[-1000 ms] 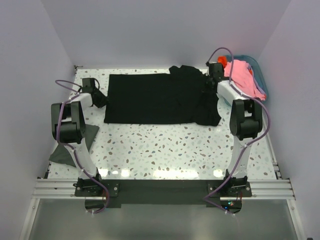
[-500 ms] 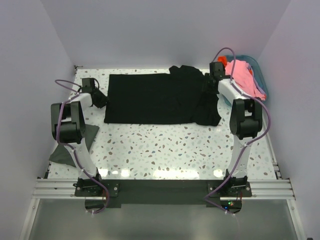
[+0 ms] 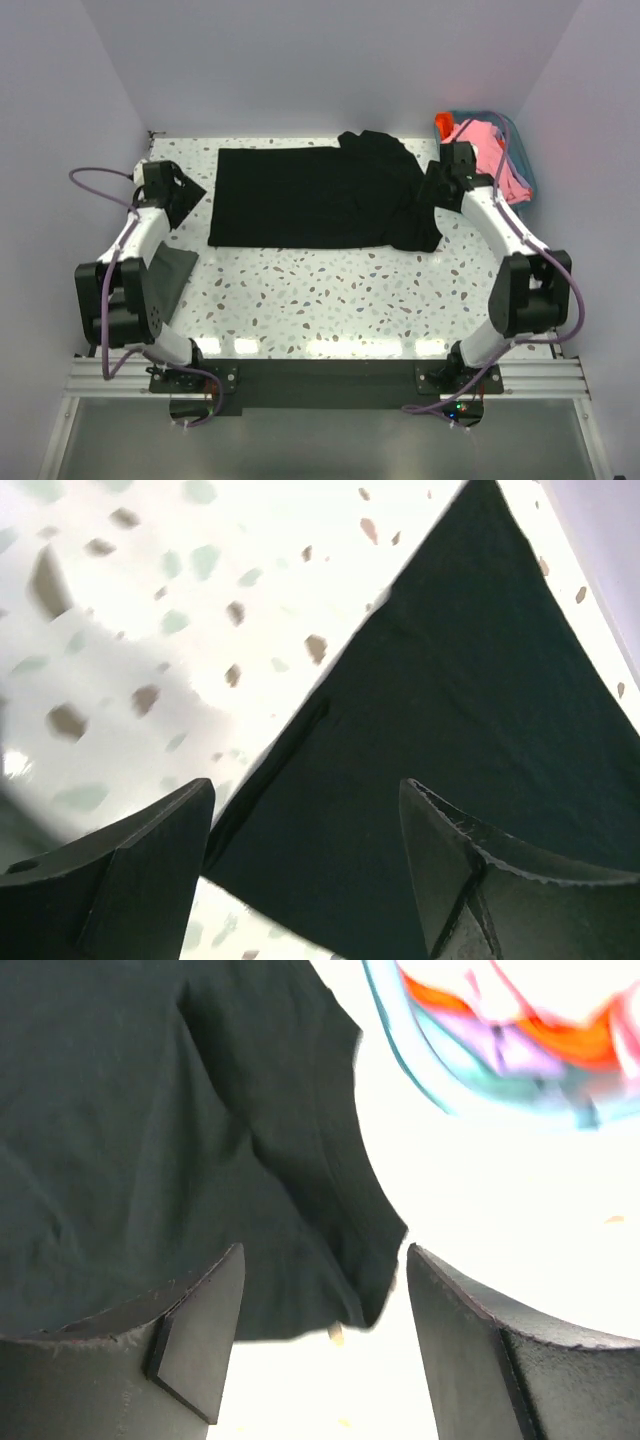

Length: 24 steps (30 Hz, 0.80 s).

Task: Fold and stack the t-shirts
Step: Fold the tshirt

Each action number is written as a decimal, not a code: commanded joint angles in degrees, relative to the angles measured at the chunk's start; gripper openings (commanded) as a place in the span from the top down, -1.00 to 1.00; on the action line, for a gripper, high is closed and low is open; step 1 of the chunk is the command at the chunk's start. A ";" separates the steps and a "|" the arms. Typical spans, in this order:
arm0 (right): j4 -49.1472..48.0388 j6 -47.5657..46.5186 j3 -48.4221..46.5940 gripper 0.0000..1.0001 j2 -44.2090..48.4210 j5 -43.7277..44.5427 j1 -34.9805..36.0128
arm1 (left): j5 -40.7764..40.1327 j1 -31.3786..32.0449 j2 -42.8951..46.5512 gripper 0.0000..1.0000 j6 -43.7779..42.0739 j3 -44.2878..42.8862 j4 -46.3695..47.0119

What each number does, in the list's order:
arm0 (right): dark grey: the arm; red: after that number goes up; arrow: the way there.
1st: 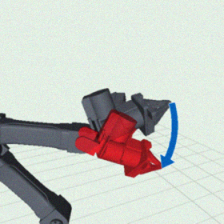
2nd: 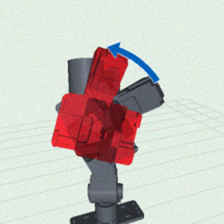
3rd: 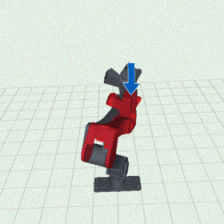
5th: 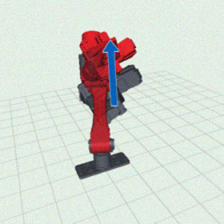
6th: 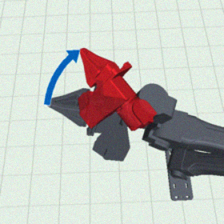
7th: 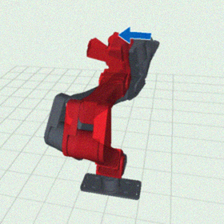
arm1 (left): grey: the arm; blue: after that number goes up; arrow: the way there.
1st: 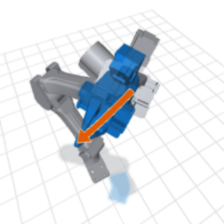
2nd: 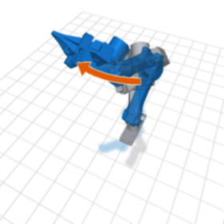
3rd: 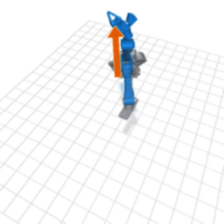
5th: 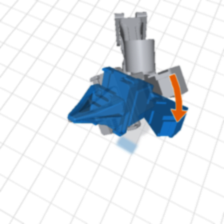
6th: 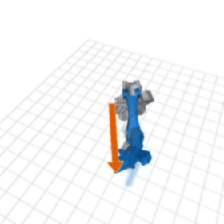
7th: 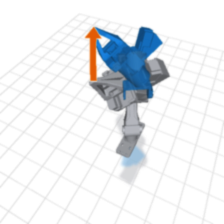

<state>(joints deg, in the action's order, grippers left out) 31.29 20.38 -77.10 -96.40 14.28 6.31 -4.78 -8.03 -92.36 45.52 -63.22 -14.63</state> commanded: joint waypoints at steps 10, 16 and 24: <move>-5.97 6.95 19.70 -0.38 13.61 -1.36 -0.24 | -4.89 6.70 9.04 -0.37 7.04 19.10 3.72; -9.49 7.83 22.43 -0.38 11.41 -1.36 -0.24 | -5.59 7.59 4.91 -0.26 9.24 19.19 7.15; -11.33 9.15 23.40 -0.39 9.04 -0.13 -0.24 | -6.82 7.51 0.78 -0.04 9.59 18.40 7.78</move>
<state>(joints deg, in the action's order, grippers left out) 23.00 27.75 -54.30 -87.29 12.56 6.31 -9.74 -0.58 -90.00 54.28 -44.05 -8.64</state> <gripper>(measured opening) 0.692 0.536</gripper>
